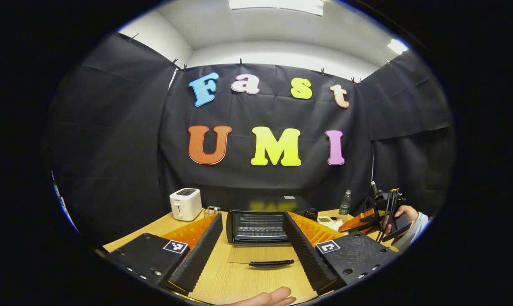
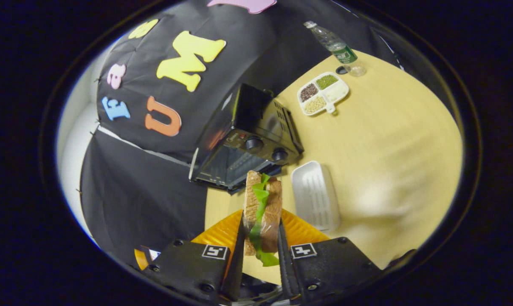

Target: Open the electric oven with the left hand, put the food in, and close the electric oven.

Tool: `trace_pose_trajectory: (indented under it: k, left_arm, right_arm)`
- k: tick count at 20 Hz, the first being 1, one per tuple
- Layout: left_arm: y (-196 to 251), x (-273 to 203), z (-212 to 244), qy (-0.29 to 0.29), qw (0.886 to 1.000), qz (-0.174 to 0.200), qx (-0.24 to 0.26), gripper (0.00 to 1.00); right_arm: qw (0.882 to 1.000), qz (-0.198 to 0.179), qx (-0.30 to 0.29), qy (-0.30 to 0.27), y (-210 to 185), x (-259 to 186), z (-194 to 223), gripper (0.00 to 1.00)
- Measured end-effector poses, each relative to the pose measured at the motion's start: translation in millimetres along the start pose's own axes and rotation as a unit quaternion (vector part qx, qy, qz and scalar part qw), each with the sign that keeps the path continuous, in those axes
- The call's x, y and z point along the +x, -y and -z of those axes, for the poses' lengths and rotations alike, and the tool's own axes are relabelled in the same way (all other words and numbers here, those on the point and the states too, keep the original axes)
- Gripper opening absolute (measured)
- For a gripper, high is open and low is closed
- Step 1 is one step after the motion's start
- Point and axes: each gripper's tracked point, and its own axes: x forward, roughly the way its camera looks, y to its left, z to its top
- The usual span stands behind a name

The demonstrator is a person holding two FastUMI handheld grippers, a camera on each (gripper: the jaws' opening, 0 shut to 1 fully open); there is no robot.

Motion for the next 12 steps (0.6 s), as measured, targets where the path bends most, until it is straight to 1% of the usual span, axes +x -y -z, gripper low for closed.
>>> trace_pose_trajectory:
  k: [1,2,3,4,6,8,10,12]
  left_arm:
    - [0,-2,-2,0.0,1.0,0.003,0.003,0.94]
    - [-3,-4,-1,0.0,1.0,0.004,0.004,0.85]
    - [-4,-5,-2,-0.001,1.0,0.005,0.003,0.94]
    - [-4,-4,-1,-0.001,1.0,0.007,0.0,0.94]
    - [-3,-4,1,-0.002,1.0,0.015,-0.003,0.94]
    - [-7,-4,1,-0.002,1.0,0.012,0.007,0.94]
    - [-9,-2,0,0.001,1.0,0.013,0.02,0.94]
    - [-13,0,1,0.006,1.0,0.012,0.023,0.94]
  right_arm:
    - [0.999,-0.023,0.025,0.028,-9,13,3,0.37]
    - [0.996,-0.04,0.055,0.054,-18,25,7,0.36]
    - [0.992,-0.043,0.087,0.08,-20,41,10,0.4]
    - [0.989,-0.043,0.106,0.095,-21,60,16,0.36]
    - [0.983,-0.045,0.13,0.122,-24,95,26,0.36]
    - [0.979,-0.055,0.15,0.126,-28,129,35,0.36]
    - [0.974,-0.059,0.169,0.141,-31,157,33,0.36]
    - [0.966,-0.053,0.181,0.177,-29,177,20,0.36]
